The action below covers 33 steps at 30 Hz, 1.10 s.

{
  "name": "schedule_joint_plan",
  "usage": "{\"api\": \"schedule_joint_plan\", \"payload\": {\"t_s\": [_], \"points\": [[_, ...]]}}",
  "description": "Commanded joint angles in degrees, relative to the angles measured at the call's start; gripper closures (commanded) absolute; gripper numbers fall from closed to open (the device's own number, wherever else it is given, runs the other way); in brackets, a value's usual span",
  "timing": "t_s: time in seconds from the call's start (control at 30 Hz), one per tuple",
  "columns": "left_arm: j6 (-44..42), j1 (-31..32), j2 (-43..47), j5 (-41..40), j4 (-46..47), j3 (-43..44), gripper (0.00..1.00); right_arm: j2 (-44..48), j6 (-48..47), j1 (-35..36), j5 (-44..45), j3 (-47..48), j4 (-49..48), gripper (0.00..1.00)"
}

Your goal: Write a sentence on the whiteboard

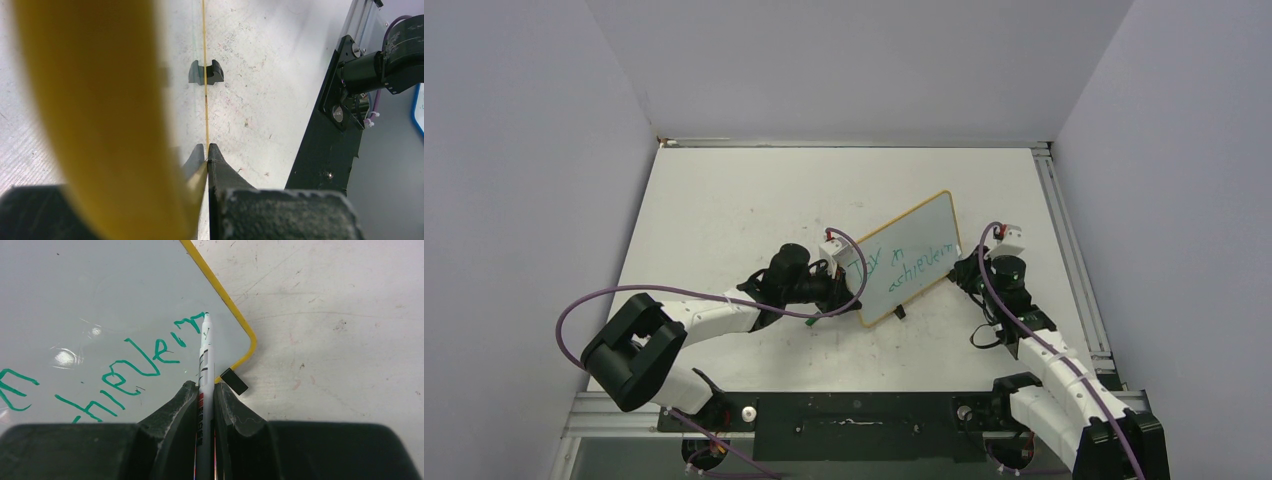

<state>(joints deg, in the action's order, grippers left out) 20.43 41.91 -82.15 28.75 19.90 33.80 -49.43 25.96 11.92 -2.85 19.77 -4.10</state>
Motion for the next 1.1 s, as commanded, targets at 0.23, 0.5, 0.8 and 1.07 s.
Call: {"api": "schedule_joint_plan", "payload": {"t_s": [0.23, 0.5, 0.8, 1.07], "points": [[0.58, 0.34, 1.60, 2.87, 0.40, 0.22, 1.00, -4.38, -1.36, -0.83, -0.98, 1.40, -6.38, 0.95], [0.67, 0.32, 1.64, 2.85, 0.40, 0.21, 1.00, -6.39, -1.80, -0.89, -1.19, 1.33, -8.21, 0.95], [0.74, 0.34, 1.69, 2.80, 0.39, 0.22, 1.00, -7.75, -1.96, -1.11, 0.40, 1.73, -9.48, 0.95], [0.76, 0.32, 1.47, 2.83, 0.40, 0.32, 1.00, -7.62, -2.95, -1.17, -1.38, 2.33, -10.83, 0.95]]}}
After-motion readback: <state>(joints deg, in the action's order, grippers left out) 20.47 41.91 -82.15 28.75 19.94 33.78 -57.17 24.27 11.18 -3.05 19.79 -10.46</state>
